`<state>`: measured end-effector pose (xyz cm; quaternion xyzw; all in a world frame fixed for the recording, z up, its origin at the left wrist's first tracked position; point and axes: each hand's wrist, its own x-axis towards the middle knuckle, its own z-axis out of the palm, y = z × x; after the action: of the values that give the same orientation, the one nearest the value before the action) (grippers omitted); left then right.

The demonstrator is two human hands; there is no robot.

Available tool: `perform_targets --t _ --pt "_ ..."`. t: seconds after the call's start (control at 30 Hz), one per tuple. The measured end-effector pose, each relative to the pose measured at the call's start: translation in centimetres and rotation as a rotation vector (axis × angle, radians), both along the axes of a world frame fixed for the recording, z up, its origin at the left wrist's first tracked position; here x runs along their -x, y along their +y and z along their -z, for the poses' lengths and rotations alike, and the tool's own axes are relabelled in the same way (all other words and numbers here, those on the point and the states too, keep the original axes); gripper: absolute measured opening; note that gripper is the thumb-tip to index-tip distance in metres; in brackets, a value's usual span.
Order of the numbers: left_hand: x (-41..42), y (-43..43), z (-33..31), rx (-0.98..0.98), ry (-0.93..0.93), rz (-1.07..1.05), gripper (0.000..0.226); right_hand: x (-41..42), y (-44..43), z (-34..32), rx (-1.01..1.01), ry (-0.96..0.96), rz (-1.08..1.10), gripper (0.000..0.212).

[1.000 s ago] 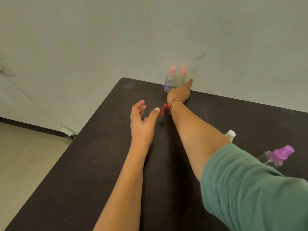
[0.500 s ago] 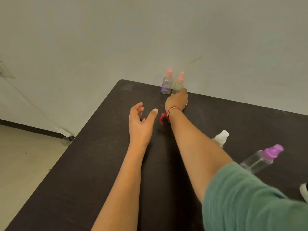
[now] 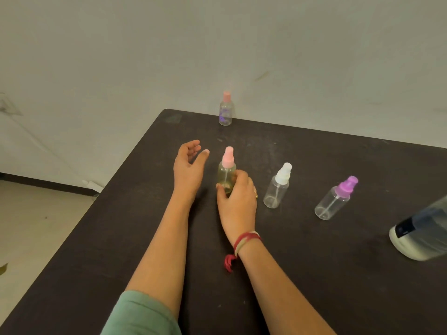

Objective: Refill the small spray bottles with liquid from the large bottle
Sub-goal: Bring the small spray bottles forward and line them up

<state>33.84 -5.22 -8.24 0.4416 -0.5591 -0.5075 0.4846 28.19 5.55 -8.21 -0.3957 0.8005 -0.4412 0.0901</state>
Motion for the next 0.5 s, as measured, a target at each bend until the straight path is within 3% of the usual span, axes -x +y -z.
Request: perform_targets --t 0.2,0.33,0.5 --pt "0.9 -0.9 0.1 0.057 -0.16 -0.01 0.035 1.0 1.8 0.0 -0.044 0.064 -0.1 0.037" --pt "2.8 -3.4 0.1 0.107 -0.366 0.05 0.054 1.3 2.0 0.1 -0.054 -0.005 -0.165 0.073" --pt "6.2 -7.8 -0.2 0.053 -0.644 0.047 0.083 1.9 2.1 0.3 0.027 -0.119 -0.184 0.081"
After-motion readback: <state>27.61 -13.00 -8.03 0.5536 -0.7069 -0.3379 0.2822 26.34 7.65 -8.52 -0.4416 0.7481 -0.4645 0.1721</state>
